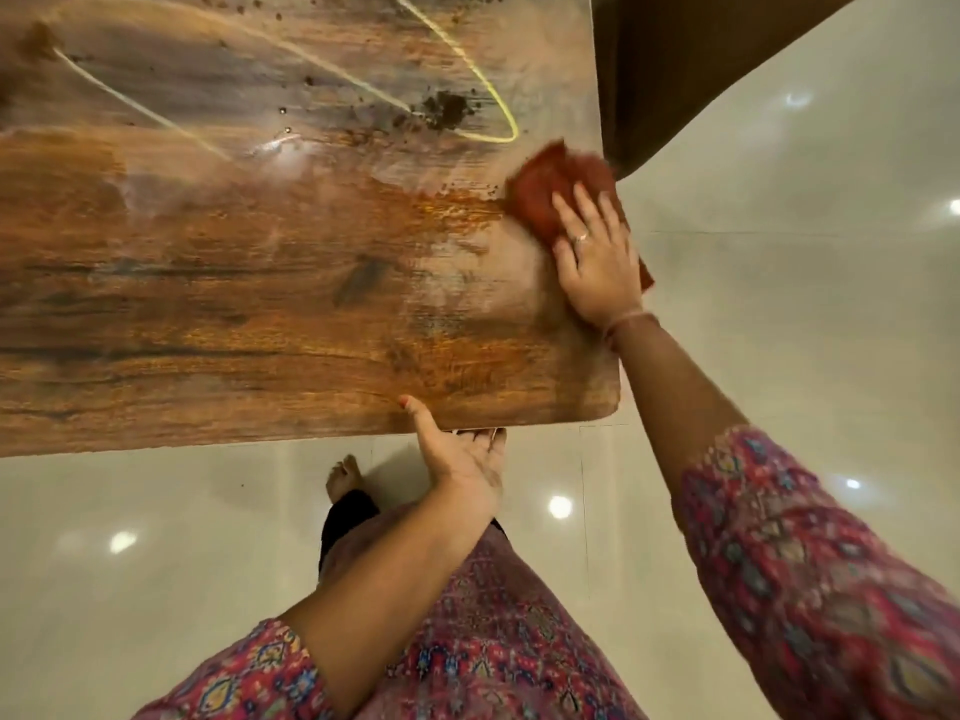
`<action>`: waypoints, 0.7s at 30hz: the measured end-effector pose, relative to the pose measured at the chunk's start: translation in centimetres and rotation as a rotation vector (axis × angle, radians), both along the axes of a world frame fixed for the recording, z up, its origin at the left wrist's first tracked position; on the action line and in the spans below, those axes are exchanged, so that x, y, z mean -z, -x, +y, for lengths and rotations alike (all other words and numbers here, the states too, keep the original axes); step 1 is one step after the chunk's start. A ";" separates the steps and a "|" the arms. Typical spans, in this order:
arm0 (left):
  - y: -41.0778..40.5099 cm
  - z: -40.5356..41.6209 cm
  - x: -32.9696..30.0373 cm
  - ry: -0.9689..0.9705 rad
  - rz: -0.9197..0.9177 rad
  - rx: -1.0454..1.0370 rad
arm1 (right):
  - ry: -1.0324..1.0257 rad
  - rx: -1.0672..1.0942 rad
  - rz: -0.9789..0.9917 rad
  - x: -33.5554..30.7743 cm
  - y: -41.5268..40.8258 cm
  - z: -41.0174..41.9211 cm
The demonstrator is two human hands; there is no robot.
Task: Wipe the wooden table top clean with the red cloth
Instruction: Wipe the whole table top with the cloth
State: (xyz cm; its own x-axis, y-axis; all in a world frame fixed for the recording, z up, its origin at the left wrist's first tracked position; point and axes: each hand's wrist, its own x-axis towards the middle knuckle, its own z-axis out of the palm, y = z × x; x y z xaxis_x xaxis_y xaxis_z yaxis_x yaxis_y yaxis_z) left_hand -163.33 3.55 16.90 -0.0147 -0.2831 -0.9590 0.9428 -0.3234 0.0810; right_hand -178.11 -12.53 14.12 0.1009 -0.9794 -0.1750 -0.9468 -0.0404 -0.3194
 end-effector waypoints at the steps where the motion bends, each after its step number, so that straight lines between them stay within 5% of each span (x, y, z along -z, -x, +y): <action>1: 0.5 -0.2 0.1 -0.017 -0.014 -0.030 | 0.009 -0.002 -0.001 0.0 -0.1 -3.1; 6: 1.6 -1.0 0.2 -0.084 -0.035 -0.111 | 0.016 -0.032 0.034 0.0 -2.0 -8.6; 14: 2.4 -1.8 -0.2 -0.074 -0.099 -0.159 | -0.027 -0.468 0.003 -0.8 2.0 12.2; 21: 2.3 -1.8 -0.4 -0.105 -0.081 -0.122 | 0.066 -0.140 0.040 0.3 -1.2 -6.5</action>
